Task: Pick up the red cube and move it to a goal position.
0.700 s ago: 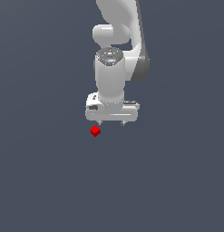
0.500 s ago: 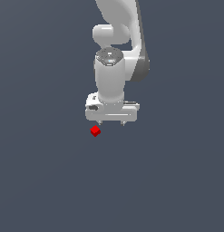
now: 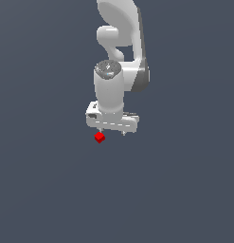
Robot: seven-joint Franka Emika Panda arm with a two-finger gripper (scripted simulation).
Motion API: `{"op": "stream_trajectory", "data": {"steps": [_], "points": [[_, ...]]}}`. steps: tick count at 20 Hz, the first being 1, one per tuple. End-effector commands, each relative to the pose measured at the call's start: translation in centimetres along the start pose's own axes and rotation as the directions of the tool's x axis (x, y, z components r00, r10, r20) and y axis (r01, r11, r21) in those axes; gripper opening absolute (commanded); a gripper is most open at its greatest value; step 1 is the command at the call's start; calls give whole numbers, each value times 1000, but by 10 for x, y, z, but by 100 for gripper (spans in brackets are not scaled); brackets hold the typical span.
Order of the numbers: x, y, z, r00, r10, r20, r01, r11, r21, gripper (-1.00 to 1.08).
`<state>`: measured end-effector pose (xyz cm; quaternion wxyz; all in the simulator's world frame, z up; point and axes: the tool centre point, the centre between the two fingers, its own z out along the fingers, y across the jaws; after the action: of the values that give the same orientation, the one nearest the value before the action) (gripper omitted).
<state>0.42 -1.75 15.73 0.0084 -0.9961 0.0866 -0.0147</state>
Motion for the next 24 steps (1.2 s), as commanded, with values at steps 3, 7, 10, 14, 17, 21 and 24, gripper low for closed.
{"op": "stream_trajectory", "data": {"steps": [3, 7, 10, 14, 17, 21, 24], "points": [[-4, 19, 26, 993, 118, 4, -118, 993, -7, 100], [-12, 41, 57, 966, 258, 6, -258, 966, -15, 100], [-20, 56, 79, 935, 356, 8, -356, 934, -21, 100], [-31, 71, 103, 889, 459, 9, -458, 888, -27, 100], [-38, 79, 117, 857, 515, 9, -515, 857, -30, 100], [-44, 86, 130, 826, 563, 10, -563, 826, -33, 100], [-46, 88, 134, 816, 578, 11, -578, 815, -33, 100]]}}
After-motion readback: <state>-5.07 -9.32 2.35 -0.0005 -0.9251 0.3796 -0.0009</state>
